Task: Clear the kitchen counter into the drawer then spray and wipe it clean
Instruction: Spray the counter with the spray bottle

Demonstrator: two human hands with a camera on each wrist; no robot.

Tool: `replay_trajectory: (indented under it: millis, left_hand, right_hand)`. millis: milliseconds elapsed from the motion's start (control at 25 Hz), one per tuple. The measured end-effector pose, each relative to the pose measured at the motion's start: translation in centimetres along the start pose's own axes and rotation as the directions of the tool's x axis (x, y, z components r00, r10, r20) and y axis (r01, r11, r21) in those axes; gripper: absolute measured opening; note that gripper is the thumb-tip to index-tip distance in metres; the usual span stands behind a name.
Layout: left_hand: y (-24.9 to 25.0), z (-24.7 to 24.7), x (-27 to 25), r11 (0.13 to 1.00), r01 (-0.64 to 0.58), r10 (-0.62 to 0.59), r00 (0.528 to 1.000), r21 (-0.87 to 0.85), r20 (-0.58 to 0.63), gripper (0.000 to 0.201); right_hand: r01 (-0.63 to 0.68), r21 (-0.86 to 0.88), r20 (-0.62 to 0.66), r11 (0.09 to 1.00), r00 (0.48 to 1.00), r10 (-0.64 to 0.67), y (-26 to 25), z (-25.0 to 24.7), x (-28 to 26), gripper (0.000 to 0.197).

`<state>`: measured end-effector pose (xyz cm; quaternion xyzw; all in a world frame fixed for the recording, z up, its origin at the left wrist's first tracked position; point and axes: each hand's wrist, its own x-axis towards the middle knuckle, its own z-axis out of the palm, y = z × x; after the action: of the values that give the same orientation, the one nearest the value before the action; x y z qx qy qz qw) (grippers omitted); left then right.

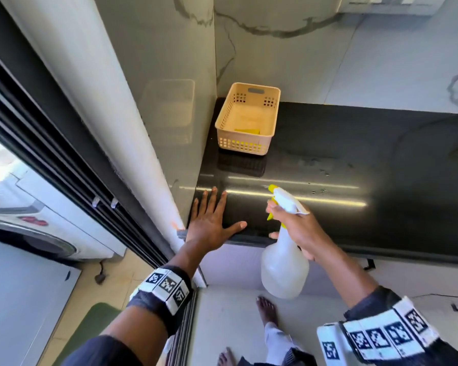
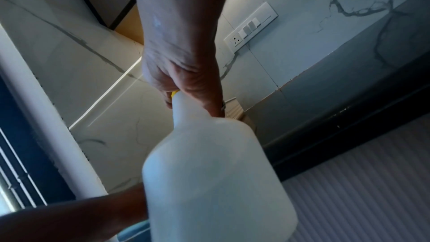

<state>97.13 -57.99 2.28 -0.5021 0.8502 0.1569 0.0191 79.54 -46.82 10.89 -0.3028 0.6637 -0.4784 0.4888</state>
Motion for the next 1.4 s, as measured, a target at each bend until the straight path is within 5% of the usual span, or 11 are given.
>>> replay_trajectory:
  millis: [240, 600, 800, 1040, 1400]
  left_hand:
    - [-0.4, 0.1, -0.1, 1.000, -0.014, 0.015, 0.999, -0.008, 0.030, 0.099]
    - [0.5, -0.1, 0.1, 0.990, 0.081, -0.081, 0.997, -0.115, 0.007, 0.096]
    - [10.6, -0.1, 2.1, 0.875, 0.304, -0.387, 0.906, -0.377, -0.169, 0.071]
    - [25.7, 1.3, 5.1, 0.935, 0.112, -0.173, 0.972, -0.336, -0.158, 0.068]
    - [30.8, -0.6, 6.9, 0.909, 0.180, -0.212, 0.976, -0.376, -0.043, 0.071]
  right_hand:
    - [-0.062, -0.040, -0.050, 0.997, 0.997, 0.060, 1.5, 0.5, -0.8, 0.025]
    - [-0.099, 0.140, -0.097, 0.985, 0.989, 0.113, 5.5, -9.1, -4.9, 0.017]
    - [-0.114, 0.240, 0.000, 0.964, 0.993, 0.117, 6.8, -18.5, -6.5, 0.030]
    - [-0.109, 0.234, -0.026, 0.966, 0.993, 0.118, 5.9, -29.6, -6.0, 0.013]
    - [-0.182, 0.353, 0.078, 0.918, 0.983, 0.165, 1.6, -37.9, -0.7, 0.021]
